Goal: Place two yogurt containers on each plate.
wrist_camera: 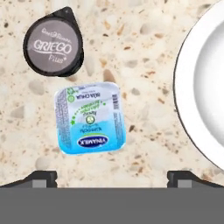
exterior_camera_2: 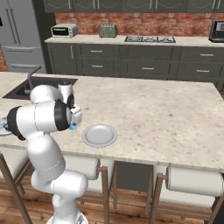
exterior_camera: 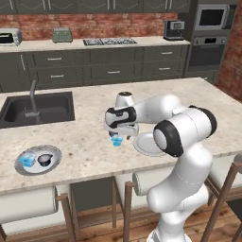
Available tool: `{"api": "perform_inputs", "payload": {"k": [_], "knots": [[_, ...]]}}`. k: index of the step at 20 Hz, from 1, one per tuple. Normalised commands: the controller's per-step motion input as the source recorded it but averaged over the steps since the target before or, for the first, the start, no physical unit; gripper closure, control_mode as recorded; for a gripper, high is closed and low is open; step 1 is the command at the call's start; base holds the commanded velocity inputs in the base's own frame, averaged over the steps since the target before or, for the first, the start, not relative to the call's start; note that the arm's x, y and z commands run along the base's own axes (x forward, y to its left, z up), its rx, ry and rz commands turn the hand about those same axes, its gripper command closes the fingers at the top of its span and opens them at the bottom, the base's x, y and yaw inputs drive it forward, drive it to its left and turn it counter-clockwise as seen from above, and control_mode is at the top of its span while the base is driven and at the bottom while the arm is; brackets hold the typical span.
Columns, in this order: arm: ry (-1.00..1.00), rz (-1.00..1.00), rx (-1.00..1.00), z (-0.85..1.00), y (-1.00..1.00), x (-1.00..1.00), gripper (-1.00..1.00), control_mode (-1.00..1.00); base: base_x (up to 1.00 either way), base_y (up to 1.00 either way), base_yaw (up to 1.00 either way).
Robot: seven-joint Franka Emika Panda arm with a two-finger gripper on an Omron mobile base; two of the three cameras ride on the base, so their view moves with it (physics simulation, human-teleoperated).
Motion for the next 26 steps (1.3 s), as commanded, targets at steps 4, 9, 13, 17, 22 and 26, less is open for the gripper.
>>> {"api": "perform_inputs", "payload": {"k": [4,9,13,17,22,26], "knots": [[-0.01,0.00,0.00,-0.19,0.00,0.19,-1.00,-1.00,0.00,0.00,0.00],[0.00,0.00,0.00,-0.19,0.00,0.22,-1.00,-1.00,0.00,0.00,0.00],[0.00,0.00,0.00,-0.12,0.04,0.26,-1.00,-1.00,0.00,0.00,0.00],[0.00,0.02,0.00,-0.09,0.14,0.25,-1.00,-1.00,0.00,0.00,0.00],[0.00,0.00,0.00,-0.10,0.09,0.11,-1.00,-1.00,0.00,0.00,0.00],[0.00,0.00,0.00,-0.20,0.01,0.04,-1.00,-1.00,0.00,0.00,0.00]]}}
